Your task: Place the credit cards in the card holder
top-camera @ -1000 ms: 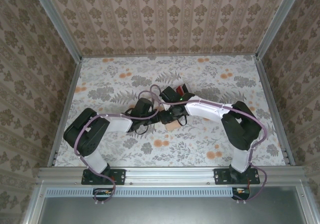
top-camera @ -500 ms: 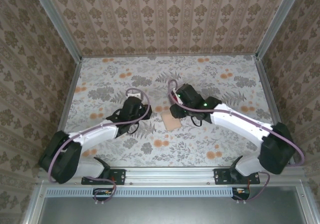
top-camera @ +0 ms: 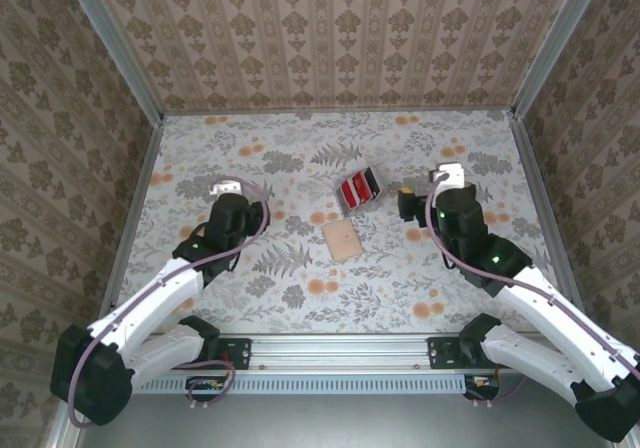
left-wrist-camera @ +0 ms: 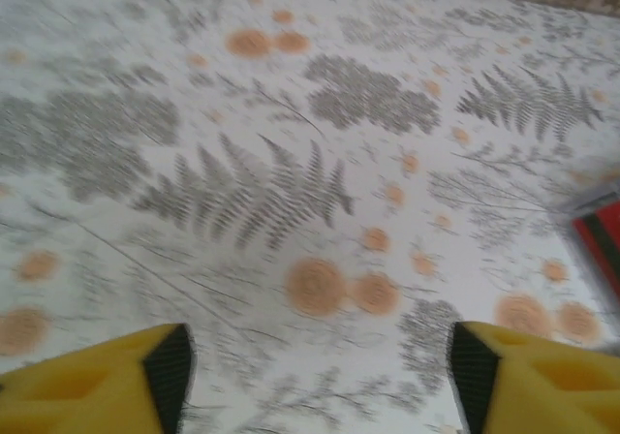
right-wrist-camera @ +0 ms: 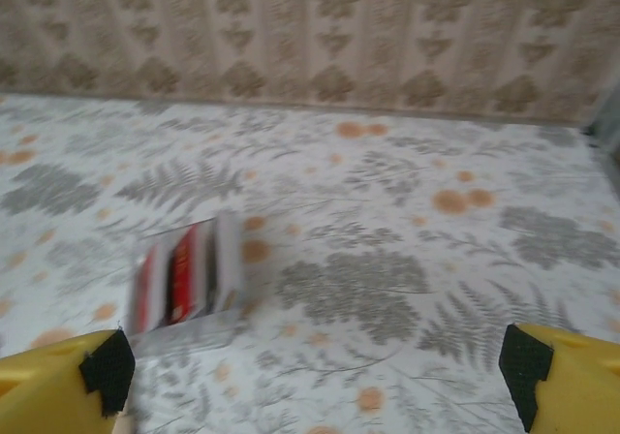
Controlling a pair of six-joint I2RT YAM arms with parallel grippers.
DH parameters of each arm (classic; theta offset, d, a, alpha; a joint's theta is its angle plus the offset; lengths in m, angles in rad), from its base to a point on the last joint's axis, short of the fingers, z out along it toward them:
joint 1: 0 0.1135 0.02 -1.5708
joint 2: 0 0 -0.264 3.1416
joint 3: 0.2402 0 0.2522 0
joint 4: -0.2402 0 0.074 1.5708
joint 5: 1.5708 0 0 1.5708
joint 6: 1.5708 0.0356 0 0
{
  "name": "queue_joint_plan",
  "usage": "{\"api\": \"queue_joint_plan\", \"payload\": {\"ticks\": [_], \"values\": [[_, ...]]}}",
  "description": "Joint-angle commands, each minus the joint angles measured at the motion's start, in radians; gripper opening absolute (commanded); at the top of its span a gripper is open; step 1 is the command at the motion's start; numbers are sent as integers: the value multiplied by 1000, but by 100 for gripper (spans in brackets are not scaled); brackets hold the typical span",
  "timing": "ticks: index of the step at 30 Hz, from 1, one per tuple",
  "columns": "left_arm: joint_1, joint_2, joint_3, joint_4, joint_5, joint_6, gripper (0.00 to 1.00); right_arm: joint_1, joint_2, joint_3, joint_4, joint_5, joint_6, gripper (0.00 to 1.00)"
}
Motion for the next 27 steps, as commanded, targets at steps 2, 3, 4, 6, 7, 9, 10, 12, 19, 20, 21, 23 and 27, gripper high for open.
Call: {"api": "queue_joint_plan", "payload": {"ticks": [2,3,4,6,7,9,10,12,19,20,21,23,27], "values": [[41,-106,-3,-69,-150,14,100,-42,-40,-48,35,137,21,100],[53,-128,-13,-57,-162,18,100,-47,-44,-62,44,169,36,100],[68,-146,-21,-53,-163,20,100,-53,-47,-80,59,189,40,100],[110,-163,-25,-52,-155,27,100,-65,-48,-124,120,204,20,100],[128,-161,-27,-49,-151,34,100,-67,-47,-148,153,213,17,100],[149,-145,-46,-2,-152,75,100,-81,-35,-187,205,247,5,100],[157,-136,-55,21,-158,96,100,-85,-22,-214,253,290,1,100],[165,-114,-65,47,-182,131,100,-99,3,-263,350,354,-15,100],[177,-81,-178,280,-259,270,100,-176,45,-337,474,334,-50,100],[183,-80,-192,307,-251,293,100,-187,50,-339,482,335,-51,100],[192,-75,-205,339,-243,308,100,-206,57,-342,490,296,-46,100],[220,-56,-219,374,-221,310,100,-246,87,-344,506,261,-21,100],[288,5,-182,369,-154,329,100,-322,190,-327,572,199,-1,100]]}}
